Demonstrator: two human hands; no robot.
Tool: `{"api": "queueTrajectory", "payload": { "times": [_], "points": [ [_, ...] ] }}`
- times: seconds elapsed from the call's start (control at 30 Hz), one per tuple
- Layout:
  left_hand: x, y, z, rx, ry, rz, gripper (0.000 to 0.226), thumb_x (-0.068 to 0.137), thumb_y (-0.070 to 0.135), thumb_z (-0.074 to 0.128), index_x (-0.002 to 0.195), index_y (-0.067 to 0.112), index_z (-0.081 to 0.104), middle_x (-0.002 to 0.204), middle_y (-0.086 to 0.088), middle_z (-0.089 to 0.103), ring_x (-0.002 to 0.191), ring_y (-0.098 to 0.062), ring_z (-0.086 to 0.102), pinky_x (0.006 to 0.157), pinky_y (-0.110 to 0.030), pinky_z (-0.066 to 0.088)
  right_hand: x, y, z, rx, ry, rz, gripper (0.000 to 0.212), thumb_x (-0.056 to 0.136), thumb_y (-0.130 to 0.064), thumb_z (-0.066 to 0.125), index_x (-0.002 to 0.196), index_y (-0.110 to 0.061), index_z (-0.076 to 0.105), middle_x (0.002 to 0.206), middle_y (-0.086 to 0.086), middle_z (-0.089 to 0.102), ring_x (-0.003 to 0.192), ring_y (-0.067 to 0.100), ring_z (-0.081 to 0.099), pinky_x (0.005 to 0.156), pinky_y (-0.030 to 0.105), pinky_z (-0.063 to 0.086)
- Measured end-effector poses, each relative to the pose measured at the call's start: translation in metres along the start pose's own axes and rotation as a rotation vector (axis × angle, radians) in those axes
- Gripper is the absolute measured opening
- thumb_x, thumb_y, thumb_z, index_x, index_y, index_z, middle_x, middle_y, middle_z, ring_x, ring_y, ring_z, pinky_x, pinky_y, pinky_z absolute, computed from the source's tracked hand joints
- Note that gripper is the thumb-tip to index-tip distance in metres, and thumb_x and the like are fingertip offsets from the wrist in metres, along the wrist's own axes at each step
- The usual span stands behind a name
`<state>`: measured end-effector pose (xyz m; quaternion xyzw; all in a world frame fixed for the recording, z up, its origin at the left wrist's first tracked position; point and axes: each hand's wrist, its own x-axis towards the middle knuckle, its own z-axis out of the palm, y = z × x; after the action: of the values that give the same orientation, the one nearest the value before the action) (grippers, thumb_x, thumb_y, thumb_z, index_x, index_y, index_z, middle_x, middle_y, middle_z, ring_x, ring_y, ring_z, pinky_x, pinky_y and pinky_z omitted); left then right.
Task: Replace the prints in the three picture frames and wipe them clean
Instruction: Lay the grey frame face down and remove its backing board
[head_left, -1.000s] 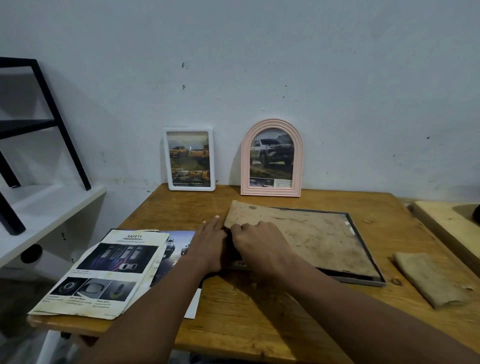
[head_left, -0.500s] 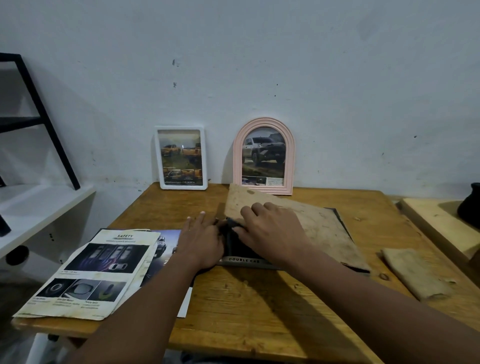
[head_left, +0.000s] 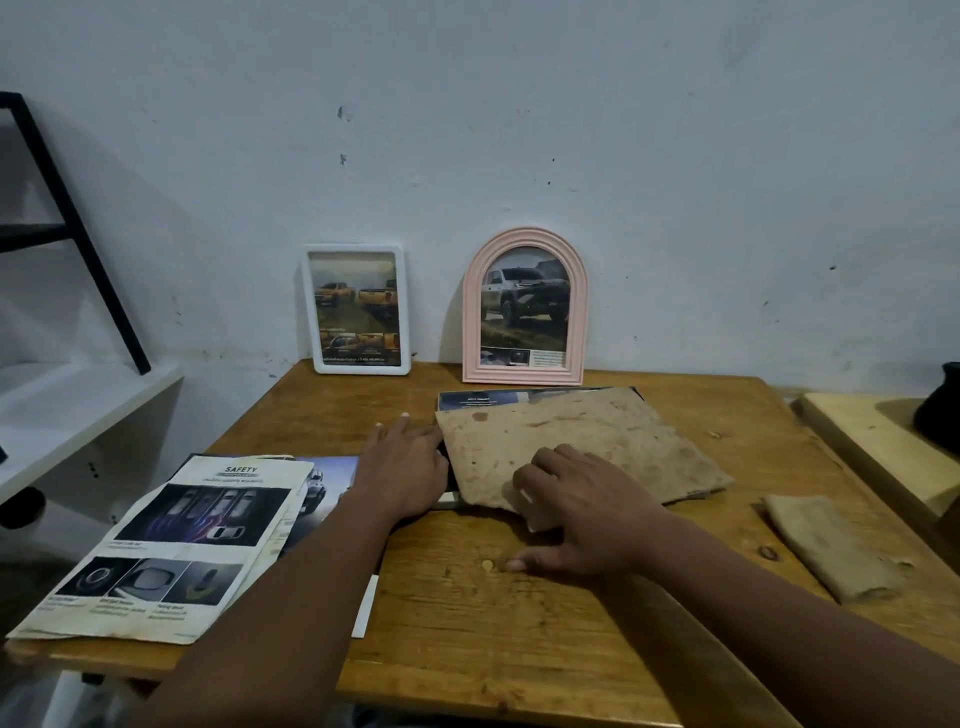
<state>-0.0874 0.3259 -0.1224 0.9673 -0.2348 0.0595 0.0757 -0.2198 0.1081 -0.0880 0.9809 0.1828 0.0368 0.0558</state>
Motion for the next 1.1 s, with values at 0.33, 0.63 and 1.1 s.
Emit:
{"api": "queueTrajectory", "payload": {
  "times": [0.33,0.63,1.1],
  "points": [
    [0.015,-0.005,0.0,-0.001,-0.064,0.048,0.05,0.105,0.027,0.033,0.155,0.02,0.037,0.159,-0.006,0.042,0.155,-0.025,0.017,0.124,-0.049,0.016,-0.029,0.038,0.014,0.01,0.017,0.128,0.089,0.082,-0.084,0.004,0.15,-0.034,0.033,0.157,-0.005,0.037,0.139,0.016,0.038,0.108,0.035,0.041],
    [0.02,0.006,-0.021,-0.434,0.08,-0.165,0.037,0.109,0.027,0.034,0.134,0.012,0.058,0.137,-0.016,0.06,0.133,-0.034,0.05,0.106,-0.046,0.041,-0.033,0.054,-0.012,-0.205,0.44,-0.021,0.046,0.104,-0.041,0.031,0.123,-0.014,0.063,0.101,0.008,0.075,0.076,0.024,0.072,0.049,0.036,0.057],
    [-0.049,0.042,-0.095,-1.413,-0.066,-0.424,0.053,0.096,0.0,0.063,0.145,0.015,0.051,0.122,-0.016,0.061,0.091,-0.024,0.07,0.063,-0.028,0.061,-0.072,-0.025,-0.054,0.168,0.105,0.182,0.072,0.089,-0.082,0.022,0.142,-0.04,0.044,0.149,-0.008,0.047,0.134,0.014,0.042,0.107,0.038,0.041]
  ]
}}
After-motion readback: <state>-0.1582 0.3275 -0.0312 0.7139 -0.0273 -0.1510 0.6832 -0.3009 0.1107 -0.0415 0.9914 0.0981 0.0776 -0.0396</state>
